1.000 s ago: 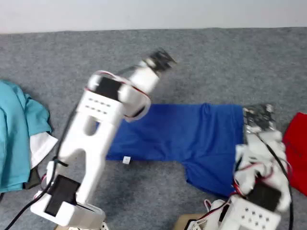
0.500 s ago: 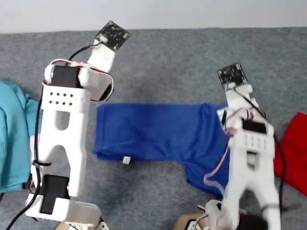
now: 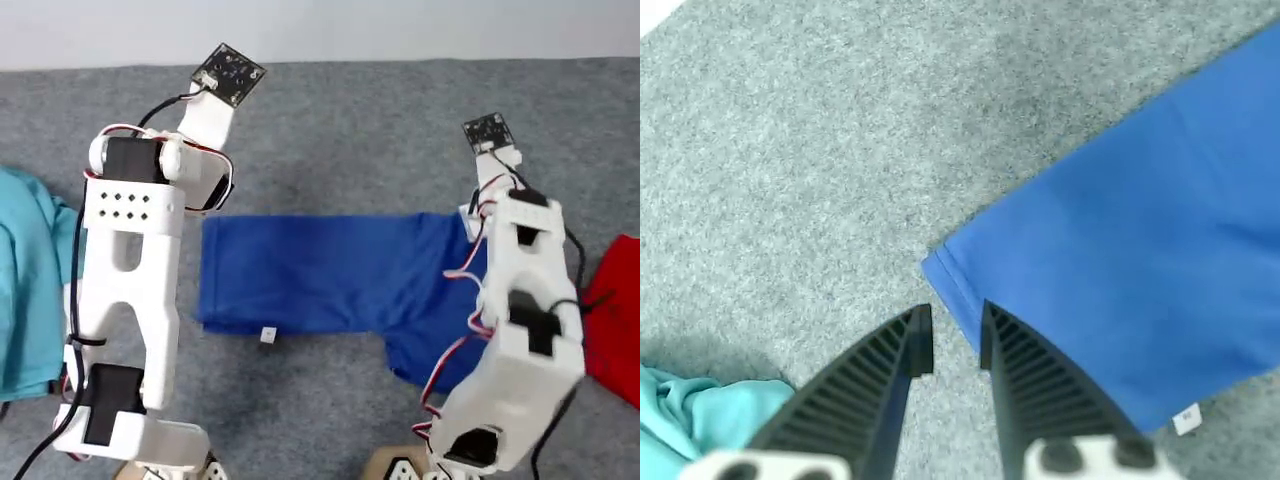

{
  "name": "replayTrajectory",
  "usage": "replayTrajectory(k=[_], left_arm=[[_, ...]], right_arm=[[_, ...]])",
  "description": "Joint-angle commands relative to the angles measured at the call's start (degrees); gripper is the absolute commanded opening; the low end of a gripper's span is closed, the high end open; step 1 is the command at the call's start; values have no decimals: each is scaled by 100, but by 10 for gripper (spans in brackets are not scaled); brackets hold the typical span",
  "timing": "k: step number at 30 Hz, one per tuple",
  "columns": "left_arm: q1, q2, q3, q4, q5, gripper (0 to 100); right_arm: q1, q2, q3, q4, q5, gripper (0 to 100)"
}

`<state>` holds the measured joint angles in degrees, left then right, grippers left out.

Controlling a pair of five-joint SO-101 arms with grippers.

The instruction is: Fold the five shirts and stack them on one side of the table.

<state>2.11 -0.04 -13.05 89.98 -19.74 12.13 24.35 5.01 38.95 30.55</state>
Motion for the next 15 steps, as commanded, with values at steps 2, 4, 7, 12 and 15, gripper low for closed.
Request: replayTrajectory(k=[2, 4, 7, 12, 15], left_arm=[[-18, -229, -198, 18, 35, 93], [-26, -246, -198, 18, 35, 93], [-26, -255, -215, 26, 35, 76], [26, -255, -224, 26, 35, 55], [141, -255, -224, 44, 35, 55]], right_arm=[[127, 295, -1380, 426, -105, 39], [119, 163, -1714, 892, -378, 39], [119, -163, -1943, 1604, -607, 40], [110, -611, -1916, 2747, -607, 40], [136, -971, -1925, 3486, -615, 39]])
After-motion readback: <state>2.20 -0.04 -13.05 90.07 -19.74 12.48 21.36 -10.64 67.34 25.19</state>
